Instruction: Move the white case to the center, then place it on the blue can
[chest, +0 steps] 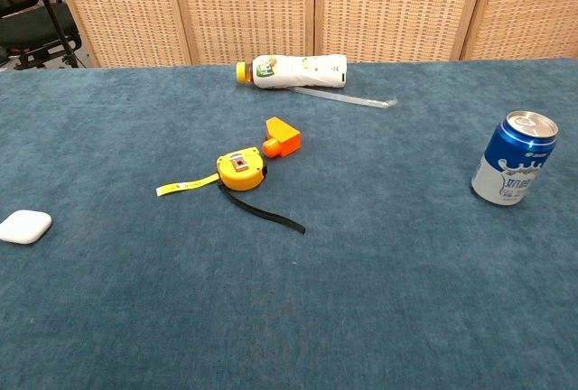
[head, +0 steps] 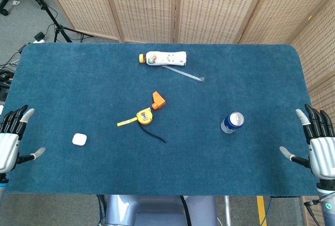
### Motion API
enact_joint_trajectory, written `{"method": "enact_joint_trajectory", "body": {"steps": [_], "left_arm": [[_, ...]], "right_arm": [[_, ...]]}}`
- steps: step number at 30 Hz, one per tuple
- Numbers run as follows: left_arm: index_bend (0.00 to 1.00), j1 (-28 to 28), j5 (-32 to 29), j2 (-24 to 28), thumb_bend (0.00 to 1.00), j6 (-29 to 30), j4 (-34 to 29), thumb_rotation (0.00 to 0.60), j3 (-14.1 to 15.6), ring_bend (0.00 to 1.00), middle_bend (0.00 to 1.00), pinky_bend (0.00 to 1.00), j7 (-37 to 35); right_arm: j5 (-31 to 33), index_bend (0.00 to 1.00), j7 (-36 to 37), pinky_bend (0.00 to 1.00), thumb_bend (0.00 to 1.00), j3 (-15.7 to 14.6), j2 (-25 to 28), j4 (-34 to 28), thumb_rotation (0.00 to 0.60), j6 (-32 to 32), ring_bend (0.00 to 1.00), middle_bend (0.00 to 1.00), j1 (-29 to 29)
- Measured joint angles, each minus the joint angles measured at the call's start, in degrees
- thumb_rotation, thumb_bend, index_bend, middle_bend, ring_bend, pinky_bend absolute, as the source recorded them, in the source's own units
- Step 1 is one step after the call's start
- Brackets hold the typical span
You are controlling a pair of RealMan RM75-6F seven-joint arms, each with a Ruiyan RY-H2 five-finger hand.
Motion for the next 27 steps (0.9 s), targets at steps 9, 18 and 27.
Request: {"method": "enact_joint_trajectory", "body": {"steps": [9,18,27], "left_arm": [[0.00,0.3,-0.4,0.3,0.00,0.0,-0.4,0.600,-0.3,0.00,0.00,0.00,0.3],[0.00,-0.4,-0.5,0.4,0.00,-1.9,0.0,0.600,-0.4,0.00,0.00,0.00,-0.1],[0.04,-5.9,-2.3,-3.8,0.03,-16.8,6.7,0.600,0.8,0.00,0.00,0.00,-0.6]], "right_arm": [[0.7,0.00,-1.0,0.00,0.00,0.3,-0.1,-0.3,0.600,0.3,0.00,0.00,-0.4],[3.1,0.00,-5.3,0.00,0.00,-0.1,0.6,-3.3,0.600,-2.8,0.00,0.00,-0.6],[2.6,0.00,-4.2,0.00,0.00,-0.2,0.8,-3.5,0.600,-3.6,0.00,0.00,-0.5]]}}
